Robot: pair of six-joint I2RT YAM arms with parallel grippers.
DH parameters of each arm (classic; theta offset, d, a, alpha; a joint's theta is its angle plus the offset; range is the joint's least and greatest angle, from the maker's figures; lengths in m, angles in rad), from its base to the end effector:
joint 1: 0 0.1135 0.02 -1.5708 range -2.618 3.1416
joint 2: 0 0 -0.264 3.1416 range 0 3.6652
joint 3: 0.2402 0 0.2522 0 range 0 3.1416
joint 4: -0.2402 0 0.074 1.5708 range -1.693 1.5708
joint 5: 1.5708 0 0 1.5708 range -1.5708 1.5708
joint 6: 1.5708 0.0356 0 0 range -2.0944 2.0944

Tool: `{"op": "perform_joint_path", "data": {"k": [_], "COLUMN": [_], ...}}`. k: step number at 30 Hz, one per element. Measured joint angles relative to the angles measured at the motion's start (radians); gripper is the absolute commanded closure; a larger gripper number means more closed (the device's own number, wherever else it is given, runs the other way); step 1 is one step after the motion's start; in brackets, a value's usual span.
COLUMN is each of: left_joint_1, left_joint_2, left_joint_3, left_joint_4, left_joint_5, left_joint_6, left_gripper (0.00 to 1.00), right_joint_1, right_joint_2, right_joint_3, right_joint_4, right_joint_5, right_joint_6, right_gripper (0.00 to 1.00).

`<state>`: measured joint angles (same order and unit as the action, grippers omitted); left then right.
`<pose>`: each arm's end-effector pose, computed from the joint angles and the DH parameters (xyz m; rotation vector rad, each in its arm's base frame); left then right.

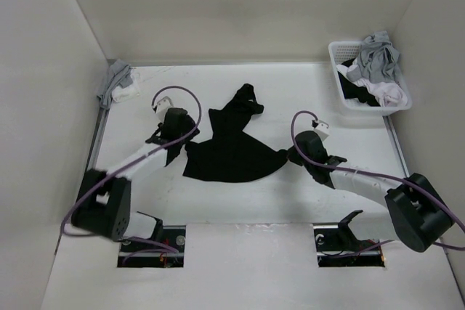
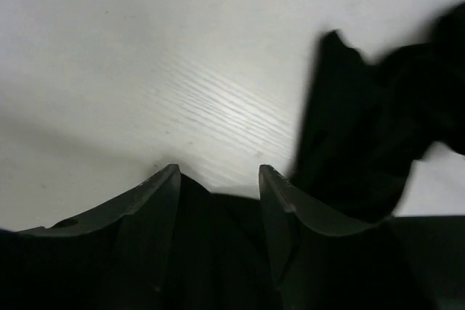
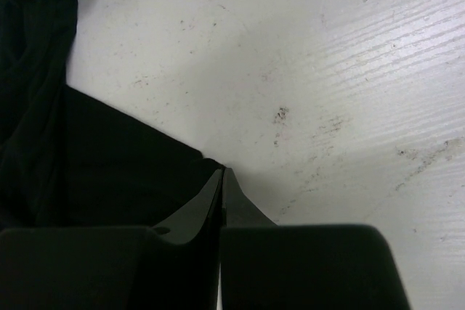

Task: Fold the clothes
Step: Flatten the tank top out

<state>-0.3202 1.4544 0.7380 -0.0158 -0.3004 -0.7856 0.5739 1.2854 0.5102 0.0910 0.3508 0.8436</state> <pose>0.2822 -0.0825 0.1879 -0.6723 2.1730 -0.2390 0.2131 0.1232 0.1703 0.4849 2.1808 0.3885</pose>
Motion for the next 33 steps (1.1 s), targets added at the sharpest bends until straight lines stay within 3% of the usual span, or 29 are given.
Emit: {"op": "perform_joint_path", "data": {"k": [2, 5, 8, 11, 14, 21, 28, 33], "left_joint_1": [-0.018, -0.033, -0.031, -0.021, -0.021, -0.050, -0.080, -0.103], "left_joint_2": [-0.155, -0.399, -0.545, -0.629, -0.694, -0.650, -0.529, -0.481], "left_joint_3": [-0.068, -0.179, -0.298, -0.421, -0.498, -0.484, -0.454, -0.440], "left_joint_4": [0.033, 0.045, 0.015, -0.085, -0.201, -0.264, -0.187, -0.149], "left_joint_5": [-0.003, -0.001, 0.014, 0.042, 0.061, 0.064, 0.046, 0.022], "left_joint_6": [0.002, -0.006, -0.029, -0.068, -0.108, -0.158, -0.161, -0.156], "left_gripper": [0.55, 0.69, 0.70, 0.62, 0.61, 0.63, 0.75, 0.75], "right_joint_1": [0.000, 0.000, -0.004, -0.005, -0.005, -0.005, -0.005, -0.005], "right_joint_2": [0.001, 0.001, 0.001, 0.001, -0.005, -0.022, -0.021, -0.021], "right_joint_3": [0.000, -0.001, -0.001, -0.003, -0.005, -0.020, -0.021, -0.021], "right_joint_4": [0.005, 0.023, 0.042, 0.053, 0.054, 0.064, 0.092, 0.102], "right_joint_5": [-0.006, -0.017, -0.033, -0.042, -0.048, -0.053, -0.063, -0.064], "right_joint_6": [-0.003, -0.009, -0.016, -0.023, -0.033, -0.041, -0.043, -0.043], "right_gripper": [1.00, 1.00, 1.00, 1.00, 1.00, 1.00, 1.00, 1.00]}}
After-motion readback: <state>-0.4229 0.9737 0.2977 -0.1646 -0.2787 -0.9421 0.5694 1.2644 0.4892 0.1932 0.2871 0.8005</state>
